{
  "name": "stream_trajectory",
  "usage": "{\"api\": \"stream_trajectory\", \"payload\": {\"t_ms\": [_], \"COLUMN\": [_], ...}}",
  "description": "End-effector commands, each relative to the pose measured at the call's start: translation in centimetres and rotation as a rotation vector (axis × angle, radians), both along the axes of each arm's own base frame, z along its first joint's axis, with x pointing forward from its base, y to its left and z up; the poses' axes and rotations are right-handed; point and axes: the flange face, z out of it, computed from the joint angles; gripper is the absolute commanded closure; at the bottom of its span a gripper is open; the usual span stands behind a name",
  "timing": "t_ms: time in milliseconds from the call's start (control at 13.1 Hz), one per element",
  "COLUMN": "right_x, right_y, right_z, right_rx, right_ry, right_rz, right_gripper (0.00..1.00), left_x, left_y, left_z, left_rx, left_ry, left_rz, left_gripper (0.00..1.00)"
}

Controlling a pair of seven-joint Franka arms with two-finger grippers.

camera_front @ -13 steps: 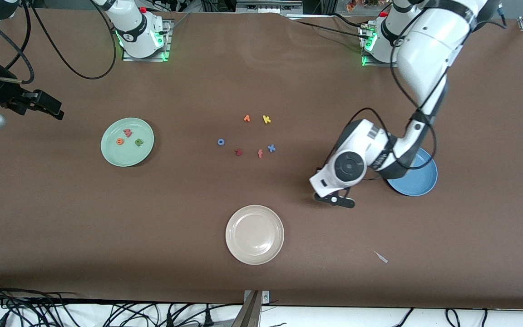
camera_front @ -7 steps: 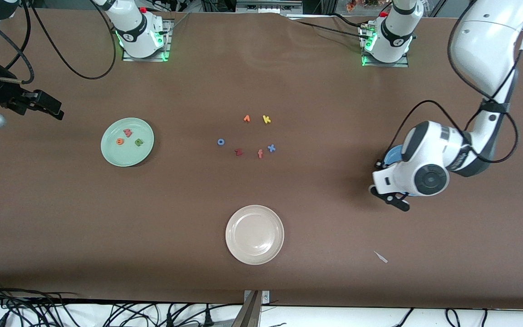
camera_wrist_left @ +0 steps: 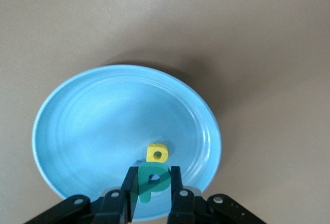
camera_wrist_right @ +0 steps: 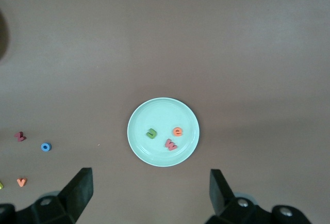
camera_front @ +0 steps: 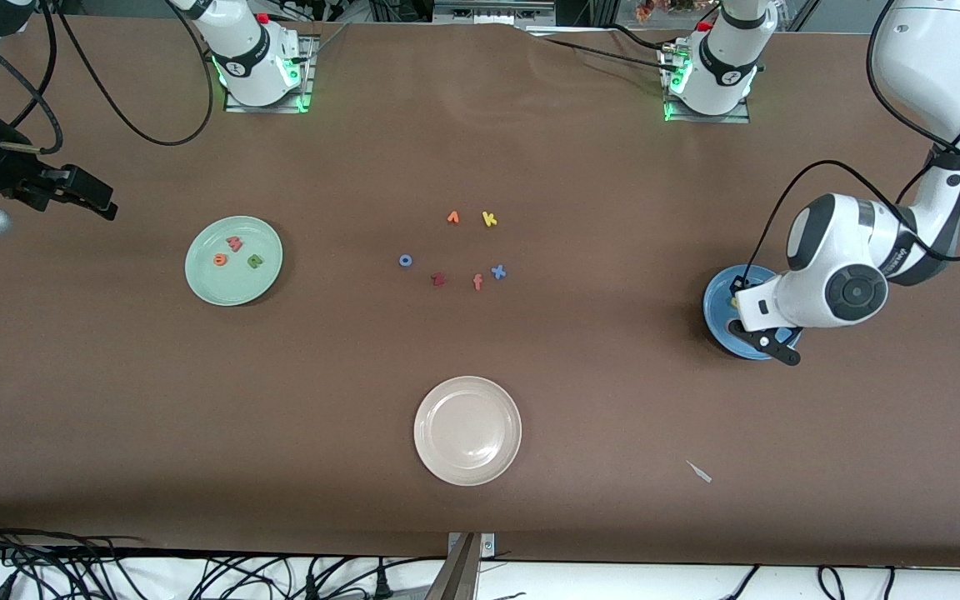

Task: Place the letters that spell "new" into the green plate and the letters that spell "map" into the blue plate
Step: 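Carry P to the blue plate and release it with the left gripper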

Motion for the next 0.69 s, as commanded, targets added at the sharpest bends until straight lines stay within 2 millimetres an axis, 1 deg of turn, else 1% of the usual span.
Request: {"api": "stream_trajectory", "payload": {"t_ms": [0, 77, 230, 383, 459, 612], "right_x": [-0.6, -0.6, -0.6, -0.6, -0.6, -0.6], "right_y": [-0.1, -0.1, -0.1, -0.1, -0.1, 0.2], "right_z": [0.3, 0.3, 0.2, 0.2, 0.3, 0.3], "right_rx": [0.017, 0.017, 0.017, 0.017, 0.017, 0.017], "right_ry": [0.002, 0.001, 0.004, 0.004, 0.002, 0.002], "right_rz": [0.007, 0.007, 0.007, 0.007, 0.007, 0.012], "right_gripper": [0.0, 0.0, 0.0, 0.0, 0.0, 0.0], "left_x": [-1.7, -1.4, -1.0, -0.2, 0.0, 1.3], "left_y": [1.1, 1.5, 2.2, 3.2, 3.4, 4.4], "left_z": [-0.7, -1.0, -0.4, 0.8, 1.6, 4.9], "left_rx": [-0.014, -0.018, -0.016, -0.004, 0.009, 0.035], "left_ry": [-0.03, -0.021, -0.028, -0.02, 0.004, 0.042], "left_rz": [-0.004, -0.001, 0.015, 0.037, 0.048, 0.075], "left_gripper": [0.66, 0.01, 0.0, 0.0, 0.0, 0.0]}}
